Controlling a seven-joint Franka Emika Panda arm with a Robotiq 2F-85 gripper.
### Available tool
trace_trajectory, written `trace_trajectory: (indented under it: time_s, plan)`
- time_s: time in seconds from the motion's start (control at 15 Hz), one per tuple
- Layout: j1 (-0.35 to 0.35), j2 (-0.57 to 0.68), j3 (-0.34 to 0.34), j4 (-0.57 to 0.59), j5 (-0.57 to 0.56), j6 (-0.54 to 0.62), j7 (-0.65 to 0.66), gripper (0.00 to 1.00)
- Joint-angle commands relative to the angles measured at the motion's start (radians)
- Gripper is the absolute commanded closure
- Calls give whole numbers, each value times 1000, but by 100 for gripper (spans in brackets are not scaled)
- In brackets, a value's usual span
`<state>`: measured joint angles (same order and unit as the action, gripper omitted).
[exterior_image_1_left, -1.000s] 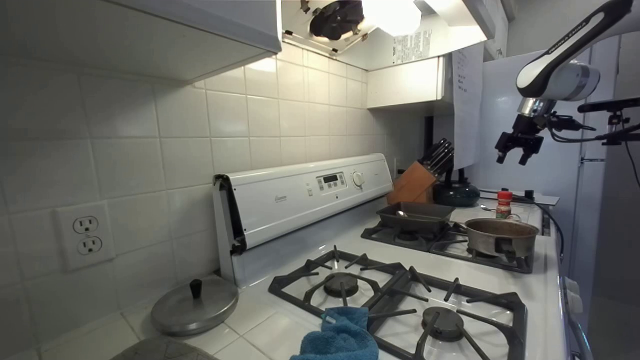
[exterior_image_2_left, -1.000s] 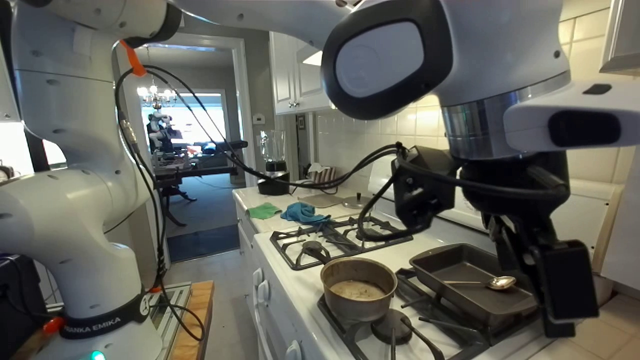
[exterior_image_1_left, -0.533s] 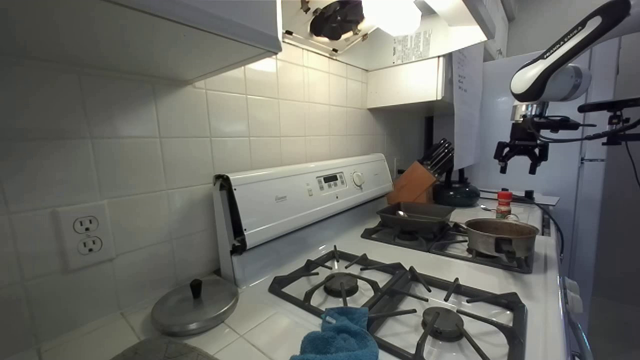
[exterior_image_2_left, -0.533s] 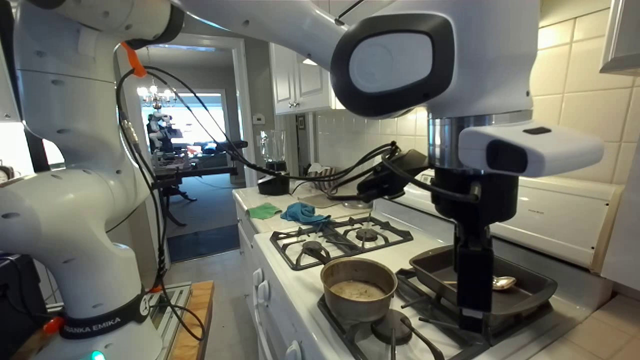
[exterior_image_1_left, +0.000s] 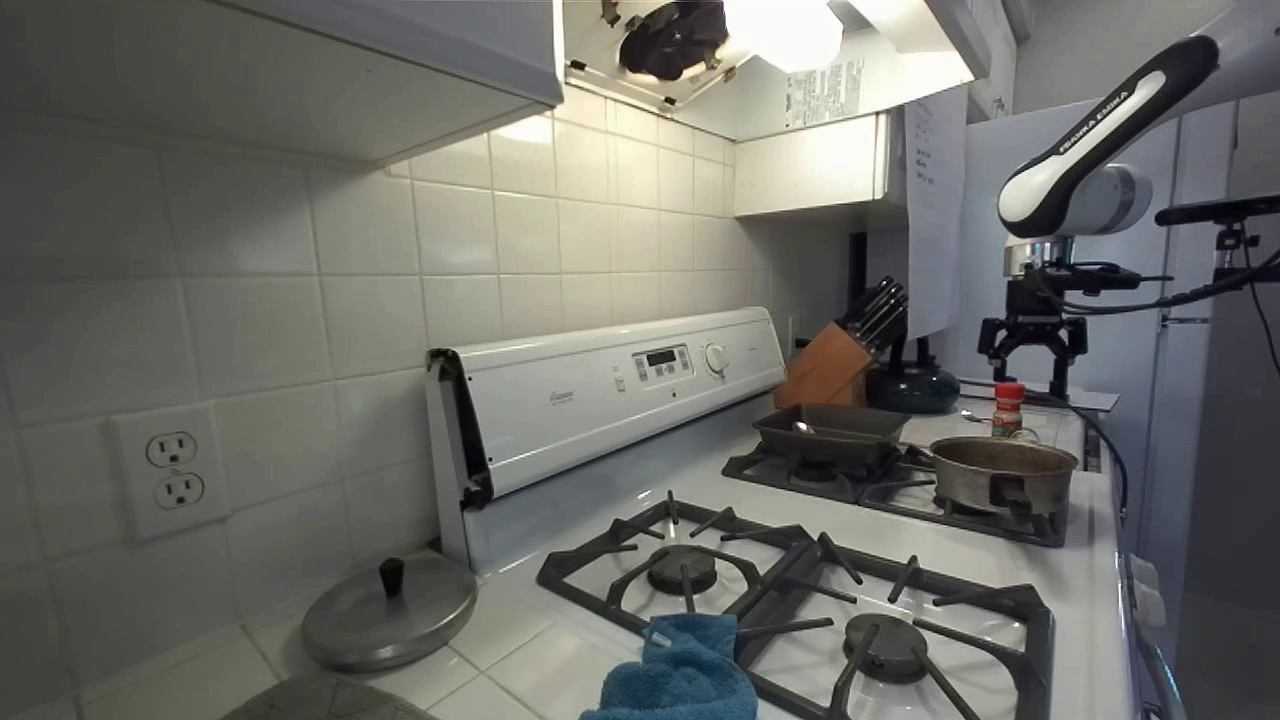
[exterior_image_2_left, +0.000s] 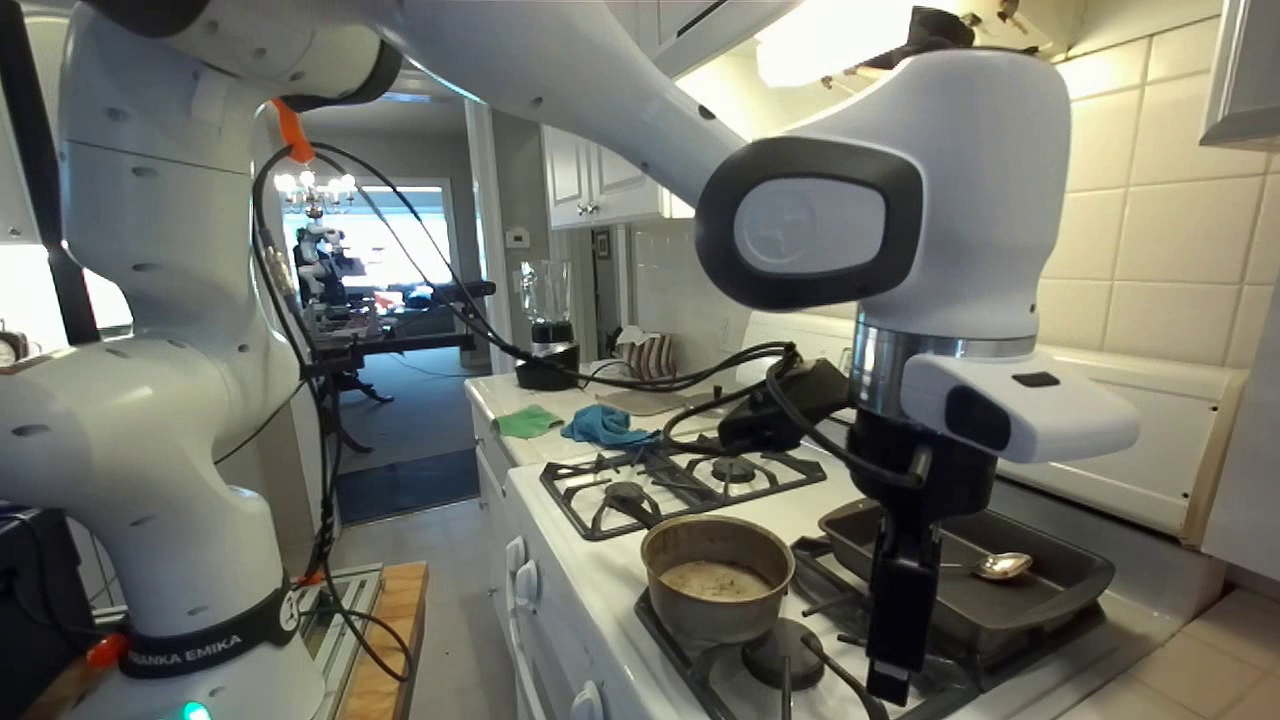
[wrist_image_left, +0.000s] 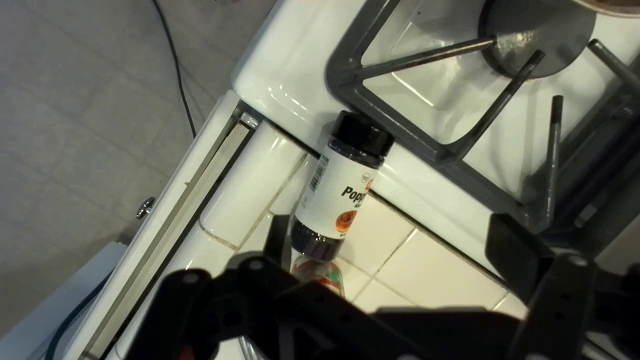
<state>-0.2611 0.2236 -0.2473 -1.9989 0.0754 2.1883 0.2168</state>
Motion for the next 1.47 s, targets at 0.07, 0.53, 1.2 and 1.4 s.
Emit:
trace_trajectory:
  time_s: [0.07, 0.53, 1.2, 1.4]
  plan:
    - [8, 14, -3, 4, 1, -4, -1, 0]
    - [12, 53, -2, -7, 12, 18, 30, 0]
    - [55, 110, -3, -83, -26, 208, 64, 0]
    - [74, 120, -11, -99, -48, 243, 69, 0]
